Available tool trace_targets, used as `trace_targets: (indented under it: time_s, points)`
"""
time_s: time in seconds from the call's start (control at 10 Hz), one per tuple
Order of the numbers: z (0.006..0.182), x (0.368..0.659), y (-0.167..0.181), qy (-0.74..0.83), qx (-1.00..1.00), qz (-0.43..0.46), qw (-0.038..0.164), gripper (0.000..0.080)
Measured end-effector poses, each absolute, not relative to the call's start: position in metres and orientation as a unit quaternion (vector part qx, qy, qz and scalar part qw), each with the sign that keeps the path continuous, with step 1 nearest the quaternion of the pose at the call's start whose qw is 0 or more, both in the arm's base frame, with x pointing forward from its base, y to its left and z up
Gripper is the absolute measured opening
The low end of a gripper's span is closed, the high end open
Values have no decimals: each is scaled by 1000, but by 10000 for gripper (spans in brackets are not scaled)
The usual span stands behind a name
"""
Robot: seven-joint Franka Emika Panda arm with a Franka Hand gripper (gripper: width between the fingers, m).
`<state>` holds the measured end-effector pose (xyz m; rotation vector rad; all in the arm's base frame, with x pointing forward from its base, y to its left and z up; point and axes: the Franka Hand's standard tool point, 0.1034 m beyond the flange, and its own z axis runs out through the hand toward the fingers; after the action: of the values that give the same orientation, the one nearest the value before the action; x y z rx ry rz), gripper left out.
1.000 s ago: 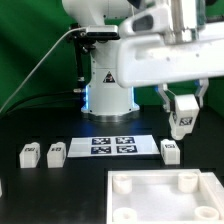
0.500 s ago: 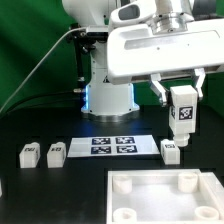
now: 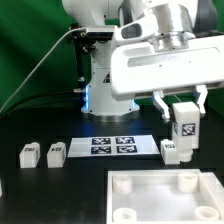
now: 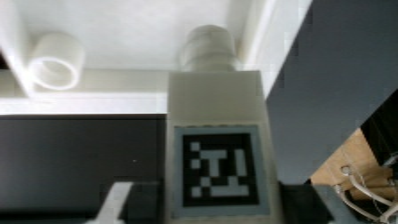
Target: Assemble one leg
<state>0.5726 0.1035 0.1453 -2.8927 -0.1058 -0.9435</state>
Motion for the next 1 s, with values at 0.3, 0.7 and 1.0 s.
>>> trace_targets:
  time_s: [0.3,0.7,1.0]
  points:
    - [139,601,108,-24,-946,-319,54,292]
    - [119,614,108,-22,-948,-312,54,292]
    - [106,622,105,-19,-949,-309,53,292]
